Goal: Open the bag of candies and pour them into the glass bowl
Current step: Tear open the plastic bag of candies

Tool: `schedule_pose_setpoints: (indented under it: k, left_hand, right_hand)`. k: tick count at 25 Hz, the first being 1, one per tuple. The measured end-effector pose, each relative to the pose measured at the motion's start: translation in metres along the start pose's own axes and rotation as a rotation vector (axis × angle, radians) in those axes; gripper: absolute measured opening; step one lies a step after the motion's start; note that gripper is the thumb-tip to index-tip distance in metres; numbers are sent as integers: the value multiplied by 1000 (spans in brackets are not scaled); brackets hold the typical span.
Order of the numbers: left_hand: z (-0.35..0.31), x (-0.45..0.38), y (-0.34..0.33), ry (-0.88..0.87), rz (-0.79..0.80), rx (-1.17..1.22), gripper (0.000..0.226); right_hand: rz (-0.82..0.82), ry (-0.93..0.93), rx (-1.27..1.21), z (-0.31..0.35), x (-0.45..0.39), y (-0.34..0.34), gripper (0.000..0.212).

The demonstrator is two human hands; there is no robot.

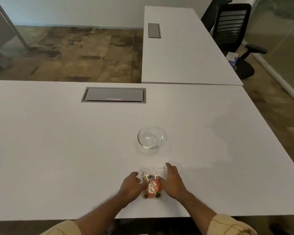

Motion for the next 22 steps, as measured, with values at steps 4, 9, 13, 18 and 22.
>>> schedule_pose_setpoints:
  k: [4, 9, 13, 18, 22]
  left_hand:
    - [11, -5, -12, 138, -26, 236, 64]
    - [-4, -9, -10, 33, -26, 308, 22]
    - [-31, -1, -2, -153, 31, 197, 19]
    - [-58, 5, 15, -278, 65, 118, 18]
    - [-86, 24, 57, -367, -212, 186, 11]
  right_hand:
    - [30, -222, -280, -17, -3, -8, 58]
    - [133, -178, -442, -20, -3, -3, 43]
    - [20, 69, -289, -6, -3, 28, 26]
    - [82, 288, -182, 34, 10, 51, 12]
    - [132, 222, -348, 49, 18, 65, 18]
Point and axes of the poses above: each hand's wrist, its own x-axis away from the middle knuckle, its own y-axis out of the back of the hand, z = x × y, the point moved 9 cm from there along -x, towards the middle knuckle, and after that the axes turned 15 degrees about x, right-handed, at the moved point
